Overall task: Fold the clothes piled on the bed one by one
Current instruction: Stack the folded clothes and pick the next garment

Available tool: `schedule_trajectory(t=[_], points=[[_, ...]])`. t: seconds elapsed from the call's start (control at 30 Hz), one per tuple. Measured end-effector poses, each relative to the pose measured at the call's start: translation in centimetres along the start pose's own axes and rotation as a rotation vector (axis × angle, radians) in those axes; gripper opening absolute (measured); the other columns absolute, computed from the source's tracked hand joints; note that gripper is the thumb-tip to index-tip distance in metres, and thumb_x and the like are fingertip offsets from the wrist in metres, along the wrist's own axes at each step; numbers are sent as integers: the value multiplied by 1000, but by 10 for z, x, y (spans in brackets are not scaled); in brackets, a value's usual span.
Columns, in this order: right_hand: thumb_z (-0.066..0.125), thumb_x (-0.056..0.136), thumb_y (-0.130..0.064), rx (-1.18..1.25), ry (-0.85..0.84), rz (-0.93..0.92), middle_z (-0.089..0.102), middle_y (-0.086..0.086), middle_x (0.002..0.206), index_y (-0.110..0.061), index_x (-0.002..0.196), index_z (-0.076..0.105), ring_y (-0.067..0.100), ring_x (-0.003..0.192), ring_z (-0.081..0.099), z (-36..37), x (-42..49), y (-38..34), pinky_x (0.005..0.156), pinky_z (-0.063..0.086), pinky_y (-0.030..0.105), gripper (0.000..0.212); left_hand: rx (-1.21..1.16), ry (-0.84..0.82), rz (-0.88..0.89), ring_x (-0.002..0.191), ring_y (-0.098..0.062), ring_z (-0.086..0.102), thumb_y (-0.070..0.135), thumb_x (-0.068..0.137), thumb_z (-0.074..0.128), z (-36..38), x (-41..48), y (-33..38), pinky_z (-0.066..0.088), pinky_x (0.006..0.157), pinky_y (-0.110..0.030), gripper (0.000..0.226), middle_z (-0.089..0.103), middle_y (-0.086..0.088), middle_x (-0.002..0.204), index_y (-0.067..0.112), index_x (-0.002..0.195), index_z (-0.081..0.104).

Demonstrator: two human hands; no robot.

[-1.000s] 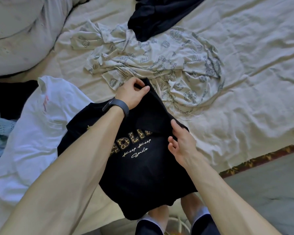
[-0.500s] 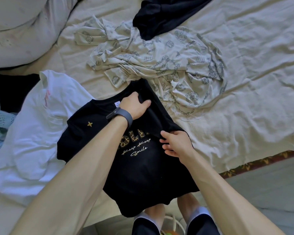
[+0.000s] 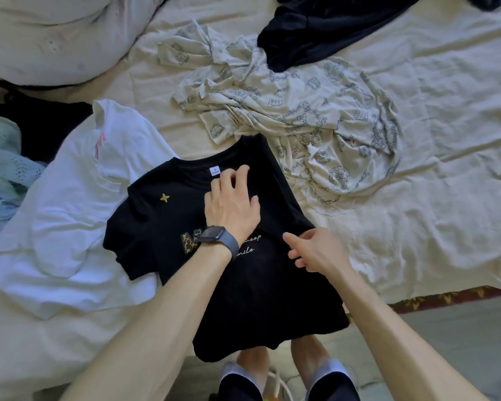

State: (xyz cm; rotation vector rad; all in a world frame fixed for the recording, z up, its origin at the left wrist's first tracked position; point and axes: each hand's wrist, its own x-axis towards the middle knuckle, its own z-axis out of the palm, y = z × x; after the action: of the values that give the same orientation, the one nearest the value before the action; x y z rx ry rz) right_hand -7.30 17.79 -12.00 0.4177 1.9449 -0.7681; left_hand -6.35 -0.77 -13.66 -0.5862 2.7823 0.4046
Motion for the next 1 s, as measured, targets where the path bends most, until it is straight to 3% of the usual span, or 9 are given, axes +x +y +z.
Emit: schedule_trajectory(t=[0.07,0.13,0.23,0.3,0.43,0.6,0.77,0.9,1.0], points=[[53,93,-48,-307,234,-190,71,-6,69,-22,78,68,15,68,67,0,-2,-3,67,57,35,34,38,85,80,132,-26,44,40,90,61,11,-22,6,41,101,-44,61,43,-5,148,20,145,44],[45,98,-45,-382,434,-463,69,-9,84,-23,91,67,17,80,64,5,-2,-16,66,51,32,32,54,56,133,143,-25,36,42,92,56,29,-44,10,35,112,-48,62,37,-6,157,17,148,45],[35,103,-34,-572,504,-898,59,4,141,-16,137,58,29,131,52,20,19,-37,102,47,43,45,97,-27,115,153,-23,16,47,97,42,59,-68,9,19,121,-55,69,18,-5,166,17,158,27],[36,106,-31,-869,460,-1024,23,5,169,-14,159,32,26,157,17,21,45,-40,125,20,49,56,97,-51,65,155,-21,2,52,99,35,74,-78,2,8,123,-56,73,4,-3,169,20,160,12],[25,110,-43,-1134,525,-859,-10,0,171,-18,164,-1,17,157,-14,-8,94,-29,124,-16,51,65,135,-51,63,155,-22,1,56,99,28,86,-97,-17,7,123,-56,72,-5,-1,169,27,161,5],[32,106,-36,-880,664,-773,1,7,172,-12,164,9,20,158,-7,-11,75,-28,125,-11,51,67,121,-33,12,155,-25,4,54,99,34,73,-111,-27,9,121,-58,71,0,-4,169,31,161,7],[31,108,-39,-1096,313,-1010,-6,1,172,-20,164,8,17,158,-9,19,40,-13,127,5,54,64,103,-84,-70,155,-21,3,53,100,34,61,-116,-28,5,122,-54,71,2,-1,168,22,161,13],[10,107,-52,-1151,254,-630,-23,-4,168,-20,163,-8,13,153,-25,17,36,-5,126,-7,54,67,71,-60,-112,155,-20,10,47,98,45,45,-123,-42,8,122,-54,71,12,-1,168,19,159,23],[15,106,-52,-1025,313,-547,-17,3,170,-11,163,1,16,155,-21,21,21,-8,126,-7,54,71,-12,87,-172,151,-24,26,36,90,64,23,-132,-67,20,119,-55,69,30,-4,163,17,152,42]])
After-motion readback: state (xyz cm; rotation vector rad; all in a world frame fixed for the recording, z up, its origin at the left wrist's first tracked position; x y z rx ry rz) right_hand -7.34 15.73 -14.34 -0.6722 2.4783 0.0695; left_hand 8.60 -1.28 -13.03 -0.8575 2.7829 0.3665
